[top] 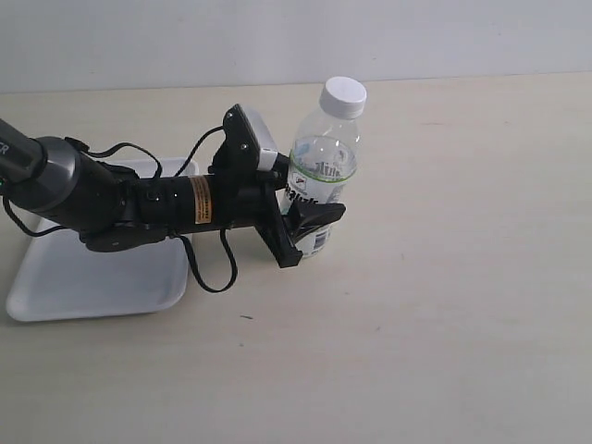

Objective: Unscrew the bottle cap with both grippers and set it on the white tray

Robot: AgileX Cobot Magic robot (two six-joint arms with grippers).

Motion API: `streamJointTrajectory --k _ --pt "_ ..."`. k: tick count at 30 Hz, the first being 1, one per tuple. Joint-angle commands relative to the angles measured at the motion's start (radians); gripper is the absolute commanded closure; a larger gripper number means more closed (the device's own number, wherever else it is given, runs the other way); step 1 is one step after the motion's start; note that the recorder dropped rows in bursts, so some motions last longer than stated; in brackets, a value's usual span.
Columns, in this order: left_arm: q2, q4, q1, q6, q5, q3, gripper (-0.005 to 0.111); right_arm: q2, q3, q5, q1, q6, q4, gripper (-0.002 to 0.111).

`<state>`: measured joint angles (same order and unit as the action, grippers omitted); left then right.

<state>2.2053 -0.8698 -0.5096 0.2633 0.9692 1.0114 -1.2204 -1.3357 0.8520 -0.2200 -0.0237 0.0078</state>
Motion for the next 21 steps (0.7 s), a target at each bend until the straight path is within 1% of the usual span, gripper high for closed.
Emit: streamJointTrajectory --k 1,2,4,7,10,13,16,21 --pt "-0.007 -0.011 0.001 -0.001 -0.049 0.001 0.107 -0.151 -0.070 0.248 0.000 -0.159 0.314 0.108" --pt "-0.007 -0.011 0.001 -0.001 -0.051 0.001 0.107 -0.178 -0.074 0.284 0.014 -0.174 0.381 0.108" --pt "-0.007 -0.013 0.001 -0.001 -0.055 0.001 0.107 -0.226 -0.085 0.339 0.061 -0.203 0.411 0.108" --pt "-0.007 -0.016 0.001 -0.001 -0.055 0.001 0.107 -0.283 -0.101 0.369 0.169 -0.189 0.345 0.108" --pt "-0.007 -0.018 0.001 -0.001 -0.055 0.001 0.107 -0.337 -0.121 0.369 0.289 -0.119 0.267 0.108" --pt "-0.007 -0.018 0.001 -0.001 -0.055 0.001 0.107 -0.397 -0.163 0.369 0.387 -0.104 0.241 0.108" --pt "-0.007 -0.018 0.001 -0.001 -0.055 0.001 0.107 -0.455 -0.239 0.369 0.448 -0.104 0.243 0.108" --pt "-0.007 -0.018 0.001 -0.001 -0.055 0.001 0.107 -0.505 -0.364 0.369 0.494 -0.104 0.243 0.107"
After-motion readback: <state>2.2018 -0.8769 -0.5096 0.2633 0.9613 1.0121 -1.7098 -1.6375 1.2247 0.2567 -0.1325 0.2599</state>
